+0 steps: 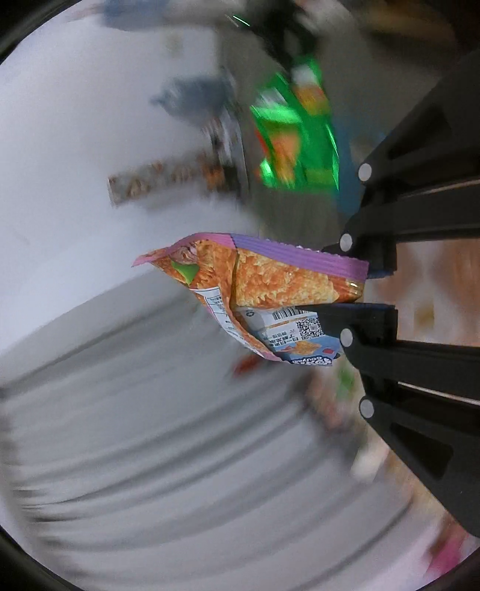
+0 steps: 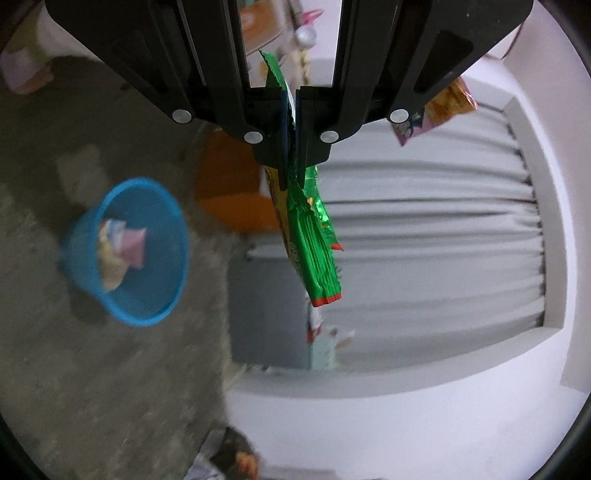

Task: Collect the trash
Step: 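Carry the orange bag and green wrapper in both tools to the blue wastebasket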

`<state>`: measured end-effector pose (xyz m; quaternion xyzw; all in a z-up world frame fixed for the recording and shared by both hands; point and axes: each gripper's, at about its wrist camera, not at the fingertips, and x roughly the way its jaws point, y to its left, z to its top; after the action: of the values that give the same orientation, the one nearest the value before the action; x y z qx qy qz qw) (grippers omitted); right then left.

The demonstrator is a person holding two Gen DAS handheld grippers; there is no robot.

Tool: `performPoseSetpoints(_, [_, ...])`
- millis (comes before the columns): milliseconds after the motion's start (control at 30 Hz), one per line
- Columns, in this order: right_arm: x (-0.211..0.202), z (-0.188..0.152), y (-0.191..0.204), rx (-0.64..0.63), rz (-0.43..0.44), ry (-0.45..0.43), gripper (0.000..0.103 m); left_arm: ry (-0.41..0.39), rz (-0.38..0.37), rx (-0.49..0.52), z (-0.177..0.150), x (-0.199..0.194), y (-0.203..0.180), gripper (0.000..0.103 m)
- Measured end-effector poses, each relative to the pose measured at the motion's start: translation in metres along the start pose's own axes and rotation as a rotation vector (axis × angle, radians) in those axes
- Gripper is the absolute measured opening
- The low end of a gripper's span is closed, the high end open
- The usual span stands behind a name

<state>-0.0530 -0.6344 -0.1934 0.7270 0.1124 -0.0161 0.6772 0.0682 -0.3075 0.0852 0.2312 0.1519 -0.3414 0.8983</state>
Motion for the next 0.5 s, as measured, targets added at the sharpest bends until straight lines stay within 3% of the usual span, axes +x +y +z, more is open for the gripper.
performPoseSetpoints(133, [0.005, 0.011, -0.02, 0.018, -0.073, -0.021, 0.001, 0.177, -0.305, -0.258, 0.007, 0.07, 0.005, 0.009])
performPoseSetpoints(233, [0.01, 0.019, -0.036, 0.033, -0.116, -0.014, 0.001, 0.321, -0.485, -0.43, 0.001, 0.13, -0.004, 0.009])
performPoseSetpoints(400, [0.029, 0.034, -0.059, 0.053, -0.168, 0.011, 0.001, 0.51, -0.656, -0.689, -0.02, 0.215, -0.025, 0.009])
performPoseSetpoints(500, [0.05, 0.044, -0.072, 0.054, -0.204, 0.031, 0.001, 0.589, -0.693, -0.822, -0.037, 0.252, -0.034, 0.009])
